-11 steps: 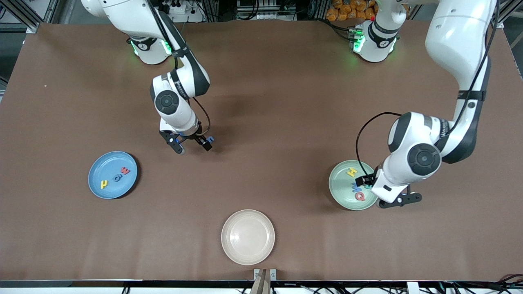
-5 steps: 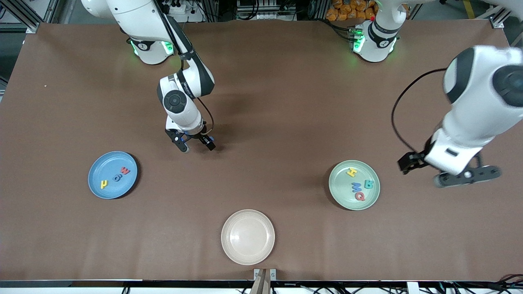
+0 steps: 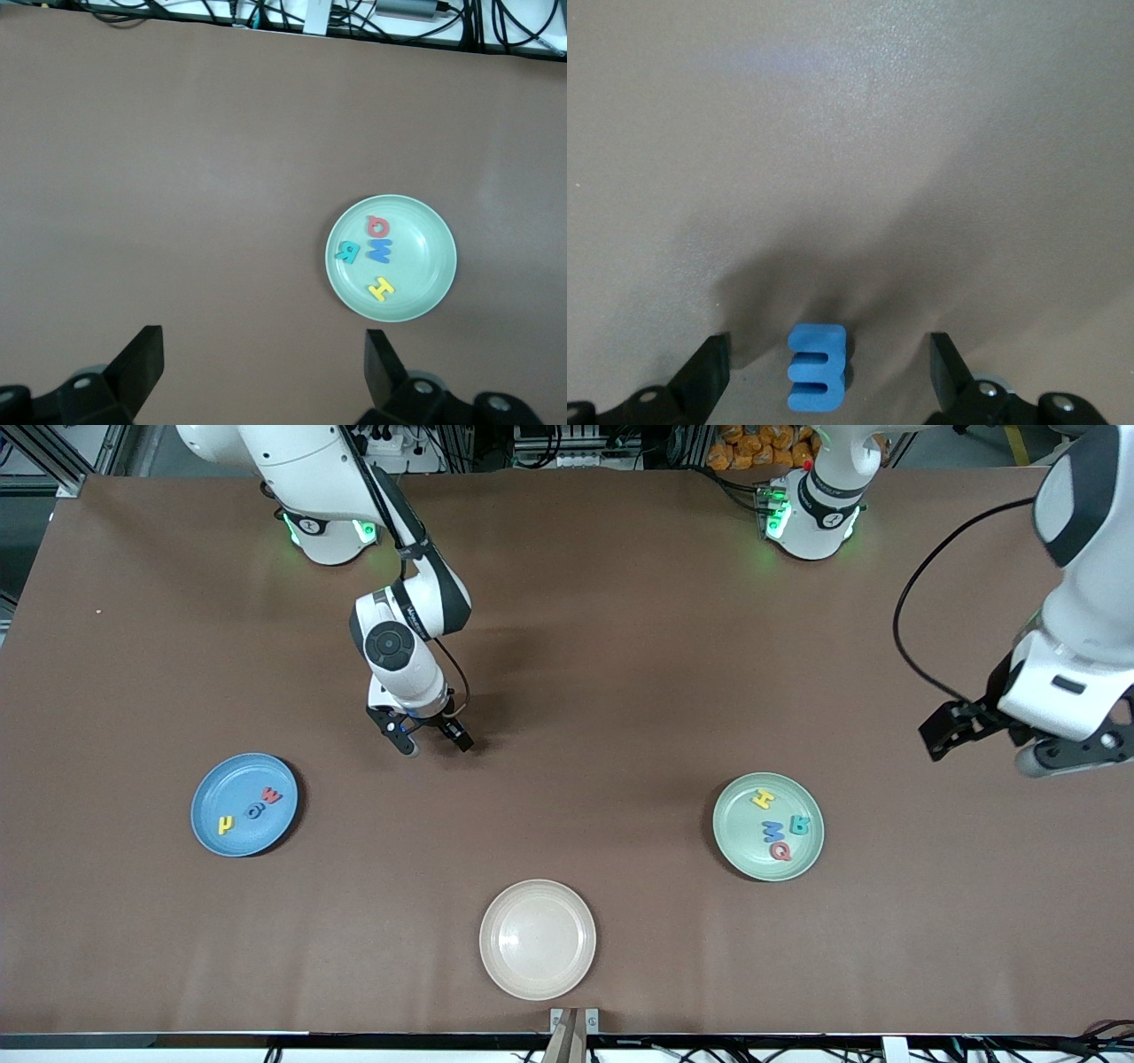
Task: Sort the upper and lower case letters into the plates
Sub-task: 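Release the H and raise the left gripper while the right gripper lifts E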
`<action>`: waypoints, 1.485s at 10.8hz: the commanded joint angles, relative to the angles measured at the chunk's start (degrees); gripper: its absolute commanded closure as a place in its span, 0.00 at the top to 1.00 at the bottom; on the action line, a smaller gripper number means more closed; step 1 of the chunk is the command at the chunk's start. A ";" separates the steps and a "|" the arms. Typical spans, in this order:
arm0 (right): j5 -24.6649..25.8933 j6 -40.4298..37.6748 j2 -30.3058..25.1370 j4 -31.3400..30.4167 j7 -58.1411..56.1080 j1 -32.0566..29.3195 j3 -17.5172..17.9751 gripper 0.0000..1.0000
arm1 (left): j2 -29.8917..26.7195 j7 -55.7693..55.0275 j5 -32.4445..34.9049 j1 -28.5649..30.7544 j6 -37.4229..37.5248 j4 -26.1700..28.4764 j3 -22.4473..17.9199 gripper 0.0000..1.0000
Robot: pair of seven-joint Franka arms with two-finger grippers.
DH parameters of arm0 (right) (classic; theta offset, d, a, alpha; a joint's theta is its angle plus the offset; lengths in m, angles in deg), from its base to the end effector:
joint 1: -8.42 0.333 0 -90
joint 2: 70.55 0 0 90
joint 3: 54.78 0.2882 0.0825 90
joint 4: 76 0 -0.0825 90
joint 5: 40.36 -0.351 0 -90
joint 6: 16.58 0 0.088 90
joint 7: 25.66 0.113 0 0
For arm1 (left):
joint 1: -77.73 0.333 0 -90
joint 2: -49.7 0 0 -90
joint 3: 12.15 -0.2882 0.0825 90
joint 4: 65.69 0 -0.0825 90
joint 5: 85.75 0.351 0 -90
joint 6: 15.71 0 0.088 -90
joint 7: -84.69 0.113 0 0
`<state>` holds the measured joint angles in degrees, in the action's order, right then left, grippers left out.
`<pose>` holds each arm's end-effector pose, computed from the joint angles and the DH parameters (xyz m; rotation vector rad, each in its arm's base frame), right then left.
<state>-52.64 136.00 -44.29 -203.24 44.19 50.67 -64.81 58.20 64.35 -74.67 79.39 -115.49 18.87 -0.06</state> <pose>0.4438 0.2689 0.1671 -2.8648 1.2621 0.0280 0.5743 -0.0781 0.5705 -2.9992 -0.2340 -0.2396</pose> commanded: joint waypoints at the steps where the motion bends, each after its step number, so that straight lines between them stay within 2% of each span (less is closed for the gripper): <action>1: -1.34 0.79 -0.07 -0.38 0.46 0.81 0.01 1.00 | -3.40 1.26 -0.44 1.33 2.47 1.66 0.82 1.00; 2: -1.34 1.05 -0.07 -0.38 0.55 1.59 0.01 0.22 | -3.57 1.70 -1.06 1.42 3.44 1.66 0.82 1.00; 3: -1.34 2.18 -0.07 -0.47 0.55 1.69 0.01 0.00 | -4.53 3.01 -1.76 1.42 3.80 1.66 0.56 1.00; 6: -1.34 2.19 -0.07 -0.47 0.55 1.69 0.01 0.00 | -6.64 6.79 -5.00 3.79 4.85 1.57 0.56 1.00; 9: -1.25 1.40 -0.95 -0.04 -0.68 0.90 -0.16 0.00 | -7.35 7.15 -5.46 4.23 5.82 1.57 0.65 1.00; 12: -1.17 -0.60 -1.04 3.90 -7.86 -4.61 -0.43 0.00 | -7.88 7.15 -5.54 4.67 6.08 1.57 0.74 1.00; 14: -0.73 -12.85 -0.95 12.84 -14.61 -11.37 -0.43 0.00 | -7.71 7.24 -6.59 4.76 8.10 0.88 0.74 1.00; 16: -0.29 -23.78 -0.86 20.68 -23.05 -18.58 -0.43 0.00 | -7.35 8.03 -10.97 6.25 11.26 -1.50 0.65 1.00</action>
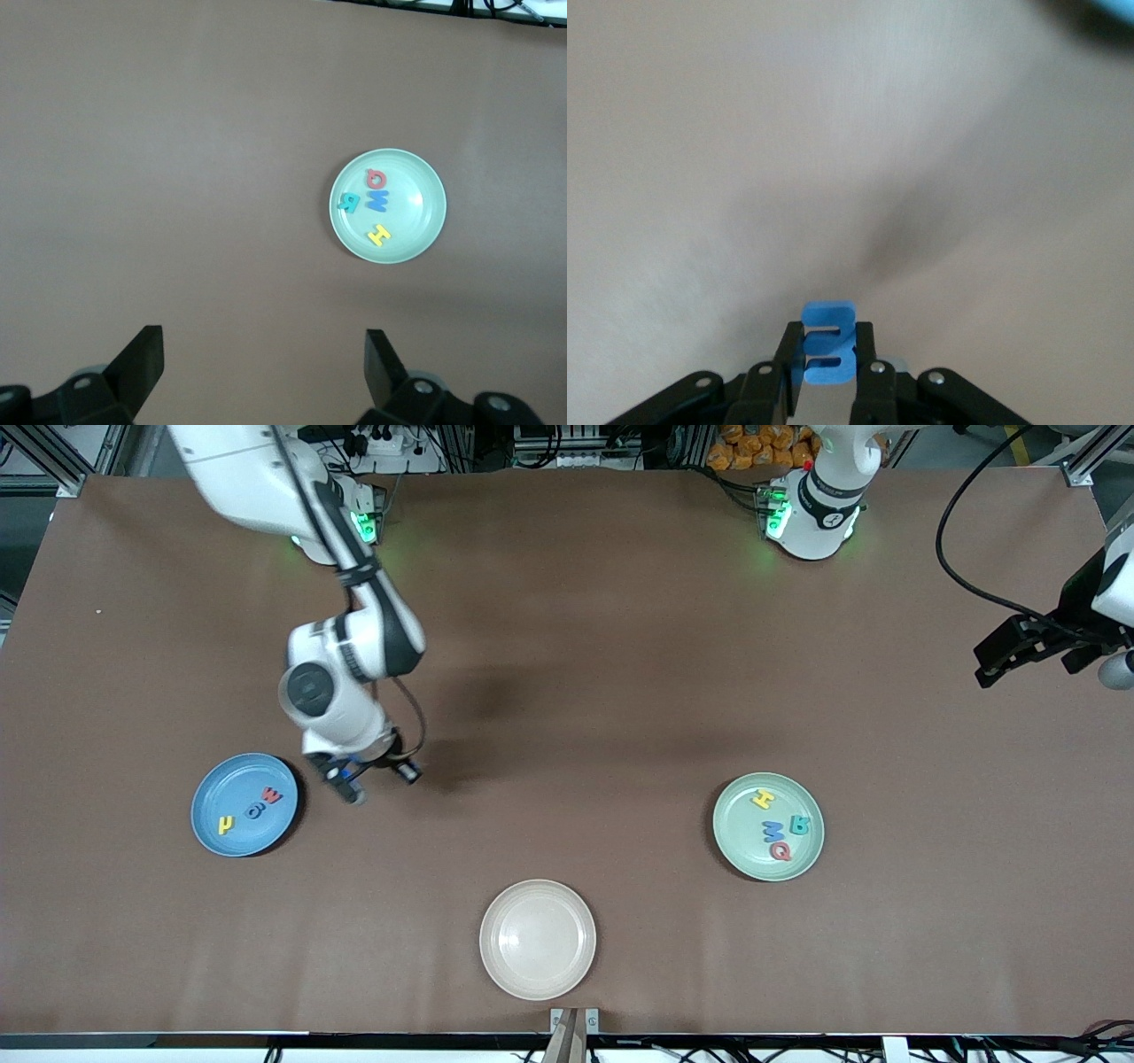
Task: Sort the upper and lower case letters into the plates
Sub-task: 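Carry the blue E to the blue plate with the right gripper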
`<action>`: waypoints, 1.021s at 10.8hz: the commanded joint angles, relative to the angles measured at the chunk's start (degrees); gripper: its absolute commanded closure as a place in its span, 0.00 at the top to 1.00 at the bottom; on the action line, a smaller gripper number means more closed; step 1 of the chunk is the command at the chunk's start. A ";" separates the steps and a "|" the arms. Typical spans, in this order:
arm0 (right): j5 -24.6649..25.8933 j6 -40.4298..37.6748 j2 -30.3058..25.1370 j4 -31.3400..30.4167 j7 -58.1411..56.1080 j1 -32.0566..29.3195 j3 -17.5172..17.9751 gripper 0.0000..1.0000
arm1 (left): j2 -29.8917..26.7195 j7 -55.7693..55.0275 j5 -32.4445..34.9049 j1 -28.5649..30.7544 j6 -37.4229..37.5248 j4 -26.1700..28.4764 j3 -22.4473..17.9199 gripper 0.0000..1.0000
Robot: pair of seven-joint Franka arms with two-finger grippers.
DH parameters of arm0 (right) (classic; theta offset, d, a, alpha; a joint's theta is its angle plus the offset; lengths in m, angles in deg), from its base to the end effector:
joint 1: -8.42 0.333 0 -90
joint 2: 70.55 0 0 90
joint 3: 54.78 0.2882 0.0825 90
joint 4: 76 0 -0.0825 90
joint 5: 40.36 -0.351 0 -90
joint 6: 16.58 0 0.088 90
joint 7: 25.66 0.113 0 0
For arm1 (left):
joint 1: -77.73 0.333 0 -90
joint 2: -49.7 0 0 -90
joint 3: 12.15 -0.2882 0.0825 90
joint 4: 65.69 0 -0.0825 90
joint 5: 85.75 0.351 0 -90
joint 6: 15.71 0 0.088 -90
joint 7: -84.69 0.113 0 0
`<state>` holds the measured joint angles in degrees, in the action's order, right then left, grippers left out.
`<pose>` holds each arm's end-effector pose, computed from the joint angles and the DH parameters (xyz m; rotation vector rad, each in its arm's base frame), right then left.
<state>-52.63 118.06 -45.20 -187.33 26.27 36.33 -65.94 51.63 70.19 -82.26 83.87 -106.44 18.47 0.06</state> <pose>0.5567 0.1755 0.2478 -2.8827 1.1335 0.0873 0.5313 -0.0475 0.6195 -3.0915 -0.2311 -0.1396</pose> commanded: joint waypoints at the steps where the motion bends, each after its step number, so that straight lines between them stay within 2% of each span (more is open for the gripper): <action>1: 0.31 -7.09 0.05 6.11 -9.00 -6.88 0.62 0.00 | -0.87 2.11 -5.32 1.77 2.66 -1.10 0.53 1.00; 4: 10.14 -7.20 0.22 6.48 -20.34 -15.75 0.62 0.00 | -0.95 2.72 -6.13 1.68 4.59 -1.01 0.79 1.00; 6: 10.69 -8.76 1.53 6.13 -26.16 -20.25 0.53 0.00 | -0.95 6.75 -6.13 1.68 4.95 -1.01 0.71 1.00; 9: 12.10 -8.43 3.12 6.21 -40.64 -29.29 0.70 0.02 | -0.87 6.76 -5.25 1.50 6.52 -1.01 0.88 1.00; 11: 11.66 -8.34 3.39 6.21 -40.68 -28.97 0.70 0.06 | -0.87 6.76 -5.08 1.33 7.49 -1.01 0.97 1.00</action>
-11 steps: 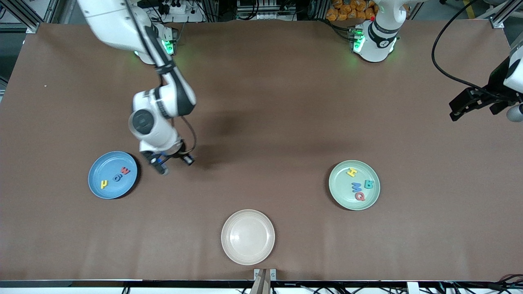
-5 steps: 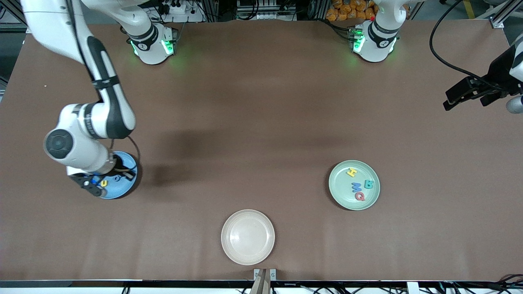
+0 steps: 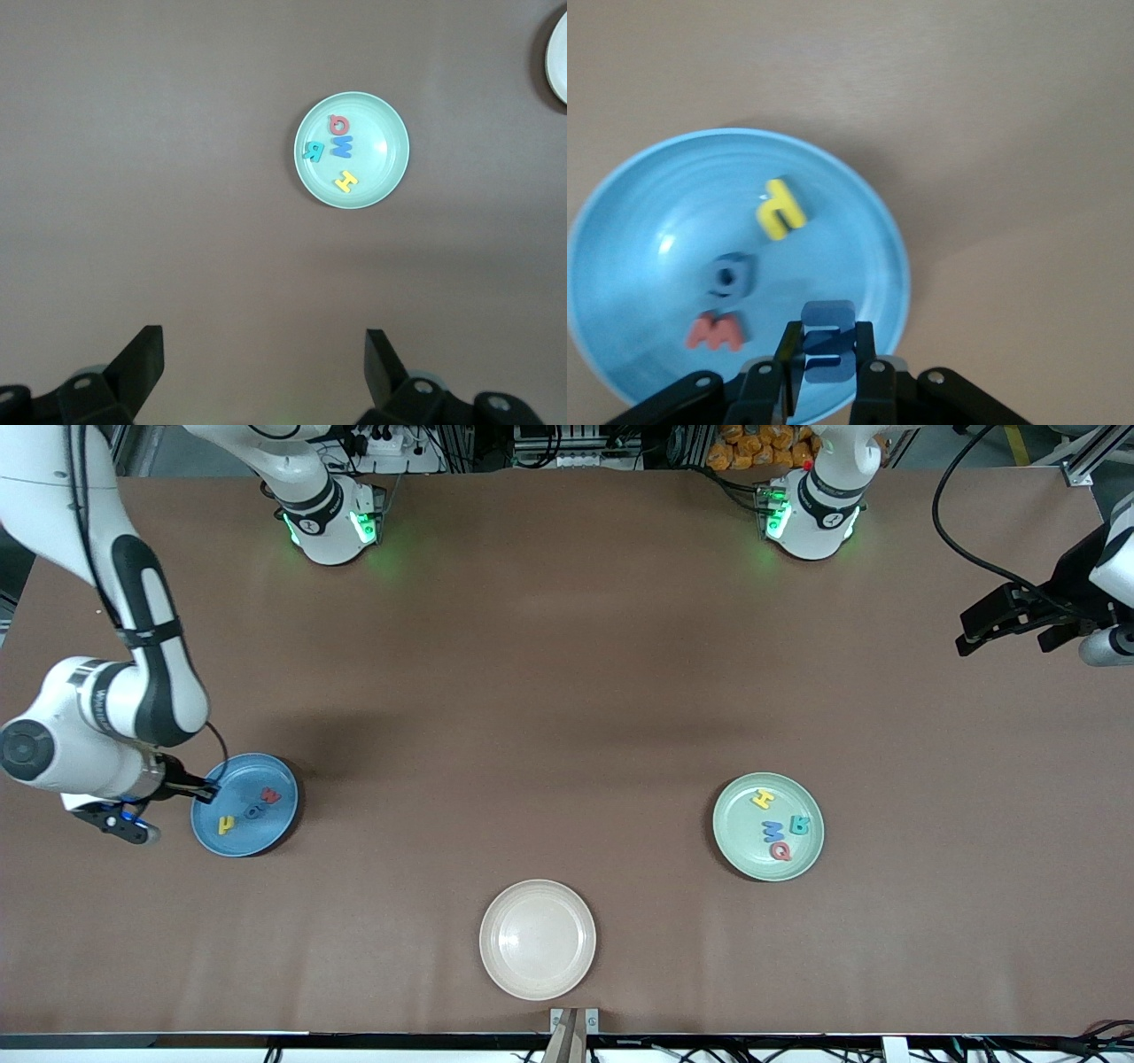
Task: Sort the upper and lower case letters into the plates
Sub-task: 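Carry the blue E to the blue plate with the right gripper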
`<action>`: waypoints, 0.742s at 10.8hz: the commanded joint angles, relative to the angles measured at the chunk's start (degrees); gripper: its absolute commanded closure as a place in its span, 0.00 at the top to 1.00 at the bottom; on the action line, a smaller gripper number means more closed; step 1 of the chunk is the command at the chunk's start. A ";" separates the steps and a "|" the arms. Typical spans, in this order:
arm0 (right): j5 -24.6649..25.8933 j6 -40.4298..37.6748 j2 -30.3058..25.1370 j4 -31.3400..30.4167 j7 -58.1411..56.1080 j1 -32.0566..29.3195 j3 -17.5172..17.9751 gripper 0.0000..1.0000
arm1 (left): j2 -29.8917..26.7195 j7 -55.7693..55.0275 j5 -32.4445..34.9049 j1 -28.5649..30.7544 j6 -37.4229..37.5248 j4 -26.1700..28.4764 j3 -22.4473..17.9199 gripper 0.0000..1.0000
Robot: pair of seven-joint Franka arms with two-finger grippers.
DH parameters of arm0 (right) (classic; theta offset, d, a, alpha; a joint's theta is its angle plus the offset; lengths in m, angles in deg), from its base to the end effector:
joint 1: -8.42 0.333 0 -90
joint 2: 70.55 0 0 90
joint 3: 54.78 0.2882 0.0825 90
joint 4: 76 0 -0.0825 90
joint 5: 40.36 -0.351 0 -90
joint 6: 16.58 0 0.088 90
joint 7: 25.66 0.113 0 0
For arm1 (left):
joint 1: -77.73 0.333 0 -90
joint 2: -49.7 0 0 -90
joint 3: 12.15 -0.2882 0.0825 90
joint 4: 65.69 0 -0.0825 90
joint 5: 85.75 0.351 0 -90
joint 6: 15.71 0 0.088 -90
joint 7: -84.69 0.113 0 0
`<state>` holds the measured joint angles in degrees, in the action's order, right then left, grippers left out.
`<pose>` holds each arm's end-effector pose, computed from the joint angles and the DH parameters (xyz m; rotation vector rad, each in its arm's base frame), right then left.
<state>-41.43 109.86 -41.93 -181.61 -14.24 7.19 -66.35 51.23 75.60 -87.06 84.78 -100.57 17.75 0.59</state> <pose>0.5789 -0.1251 0.2423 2.9876 -0.6318 -0.1938 0.5175 -0.0526 0.6191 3.1120 0.0893 -0.0077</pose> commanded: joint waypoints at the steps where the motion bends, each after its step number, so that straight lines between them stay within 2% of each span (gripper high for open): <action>1: 0.46 -0.14 0.29 0.40 -0.08 0.17 1.12 0.08 | -0.47 1.27 -0.18 0.42 1.63 -0.38 0.44 1.00; 3: 0.28 -0.14 0.29 0.49 0.27 0.26 1.20 0.16 | -0.47 1.36 4.36 0.07 1.63 -0.38 0.96 1.00; 4: 0.28 -0.23 0.29 0.49 0.27 0.34 1.29 0.42 | -0.47 1.36 4.74 0.16 1.63 -0.38 1.75 1.00; 5: 0.28 -0.23 0.29 0.40 0.27 0.26 1.29 0.99 | -0.47 1.36 5.09 0.16 1.63 -0.38 1.85 1.00; 8: 0.28 -0.84 -0.50 0.22 -0.69 0.34 1.29 1.00 | -0.56 1.44 4.21 0.25 1.71 -0.38 1.85 1.00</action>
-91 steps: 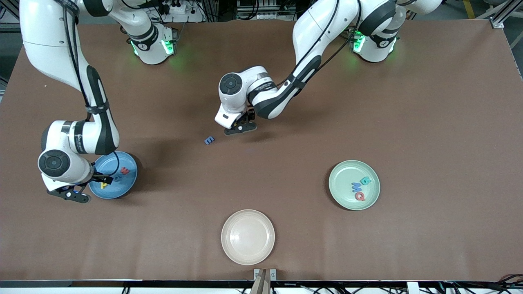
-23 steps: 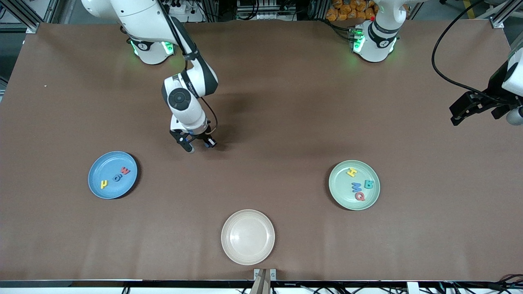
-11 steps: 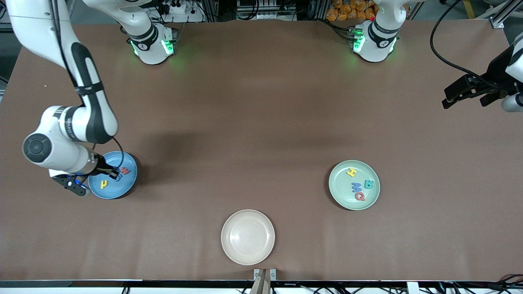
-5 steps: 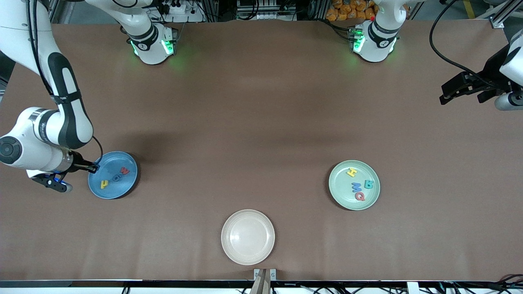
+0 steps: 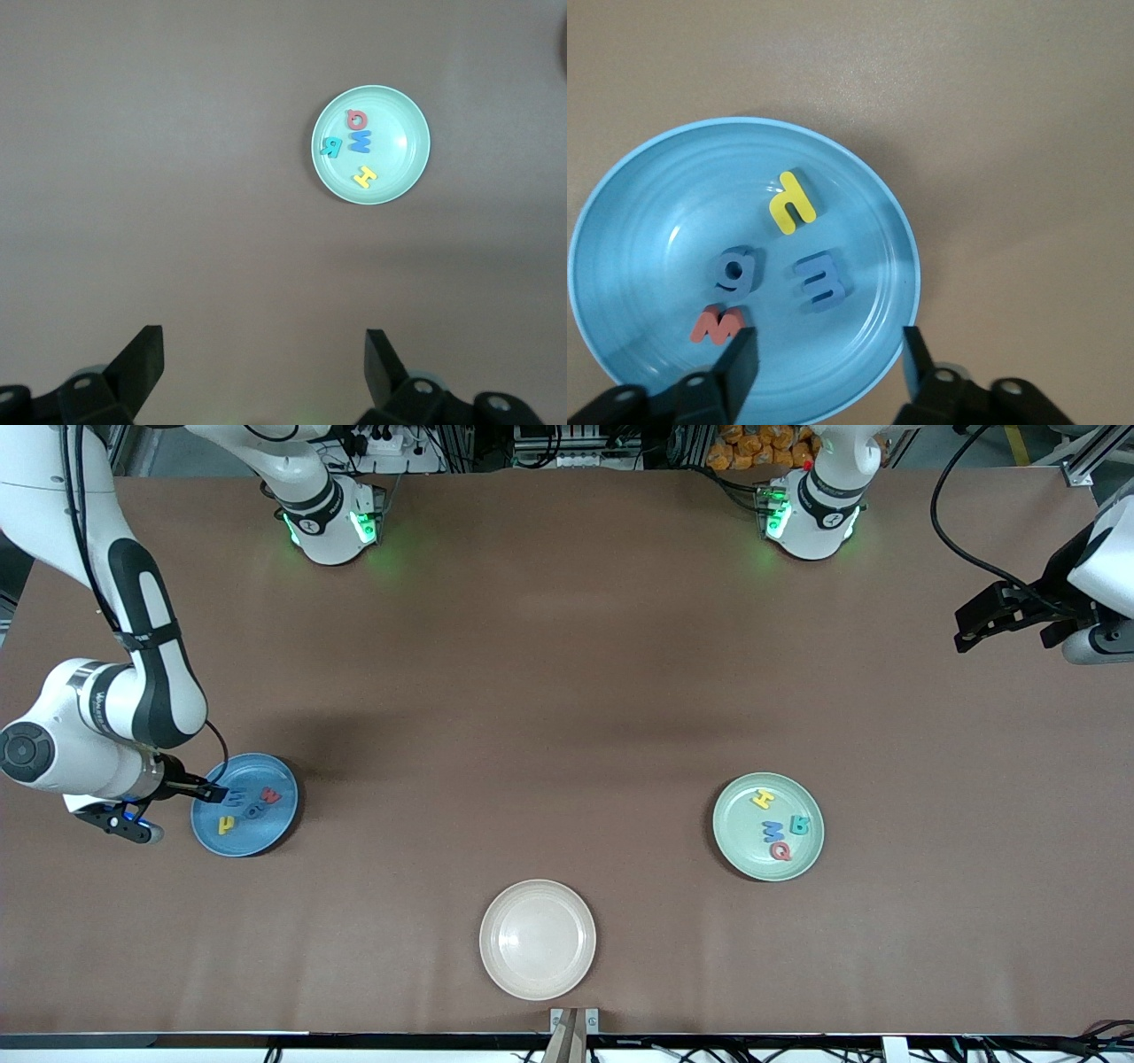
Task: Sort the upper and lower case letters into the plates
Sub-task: 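Carry the blue E to the blue plate with the right gripper, then release the blue E and withdraw the right gripper from the plate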
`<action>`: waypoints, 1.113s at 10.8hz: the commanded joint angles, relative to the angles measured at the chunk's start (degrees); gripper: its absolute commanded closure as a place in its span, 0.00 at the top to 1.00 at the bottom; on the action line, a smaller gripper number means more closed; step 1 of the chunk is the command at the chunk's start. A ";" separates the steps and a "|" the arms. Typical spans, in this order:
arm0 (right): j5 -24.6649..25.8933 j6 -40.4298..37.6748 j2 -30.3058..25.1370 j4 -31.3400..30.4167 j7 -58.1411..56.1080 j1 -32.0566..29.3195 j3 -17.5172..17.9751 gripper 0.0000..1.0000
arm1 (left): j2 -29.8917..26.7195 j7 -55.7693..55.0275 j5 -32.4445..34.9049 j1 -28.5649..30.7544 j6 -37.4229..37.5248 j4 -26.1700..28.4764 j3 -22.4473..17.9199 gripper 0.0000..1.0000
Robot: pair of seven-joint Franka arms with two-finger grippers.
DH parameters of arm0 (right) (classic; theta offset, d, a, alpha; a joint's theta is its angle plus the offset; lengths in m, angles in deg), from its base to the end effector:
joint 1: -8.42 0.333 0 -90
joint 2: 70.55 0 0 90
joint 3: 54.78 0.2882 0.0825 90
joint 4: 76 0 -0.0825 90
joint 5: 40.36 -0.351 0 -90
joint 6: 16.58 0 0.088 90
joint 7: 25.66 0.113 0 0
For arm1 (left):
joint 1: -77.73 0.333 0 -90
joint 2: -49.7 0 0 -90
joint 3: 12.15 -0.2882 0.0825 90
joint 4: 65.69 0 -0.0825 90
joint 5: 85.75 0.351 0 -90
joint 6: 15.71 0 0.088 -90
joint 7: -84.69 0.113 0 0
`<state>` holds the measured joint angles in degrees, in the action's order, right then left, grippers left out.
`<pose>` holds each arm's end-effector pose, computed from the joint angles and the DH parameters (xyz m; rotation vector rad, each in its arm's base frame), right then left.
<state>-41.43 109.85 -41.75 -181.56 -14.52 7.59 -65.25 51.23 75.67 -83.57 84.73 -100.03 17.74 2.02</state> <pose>0.5817 -0.1104 0.2398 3.0034 -0.5890 -0.1993 0.5158 -0.0583 0.6184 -3.1086 -0.0558 0.0091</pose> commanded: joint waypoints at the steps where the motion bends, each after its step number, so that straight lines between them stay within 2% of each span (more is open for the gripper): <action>1: 0.28 -1.61 -1.81 -0.17 -0.60 0.64 0.28 1.00 | -0.56 1.37 0.72 0.30 1.17 -0.37 0.50 1.00; 2: 0.28 -2.23 -3.83 -1.57 -1.47 1.17 0.37 1.00 | -0.56 1.37 0.63 0.30 1.17 -0.37 0.68 1.00; 4: 0.28 -1.97 -11.28 -8.14 -2.88 1.00 2.64 1.00 | -0.56 1.37 -2.17 0.47 1.26 -0.37 0.59 1.00; 5: 0.28 -1.89 -14.88 -11.57 -3.49 -0.22 5.18 1.00 | -0.56 1.28 -2.18 0.47 1.26 -0.37 0.59 1.00; 6: 0.37 -1.63 -17.79 -14.73 -4.63 -3.53 10.08 1.00 | -0.65 1.19 -2.18 0.38 1.26 -0.37 0.59 1.00; 7: 0.81 -1.54 -19.91 -16.59 -4.64 -4.96 13.08 1.00 | -0.65 1.28 -2.18 0.47 1.26 -0.37 0.33 1.00; 10: 1.07 -1.53 -25.62 -21.17 -4.82 -3.06 15.22 1.00 | -0.74 1.10 -2.09 0.48 1.26 -0.37 0.59 1.00; 12: 1.08 -2.23 -28.88 -21.53 -4.82 -1.29 15.31 1.00 | -0.65 0.93 -2.09 0.56 1.17 -0.38 0.59 1.00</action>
<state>-41.24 107.54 -66.07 -200.53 -18.65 5.83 -50.38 51.21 75.67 -84.69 84.80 -99.83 17.53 2.43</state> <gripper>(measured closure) 0.000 0.000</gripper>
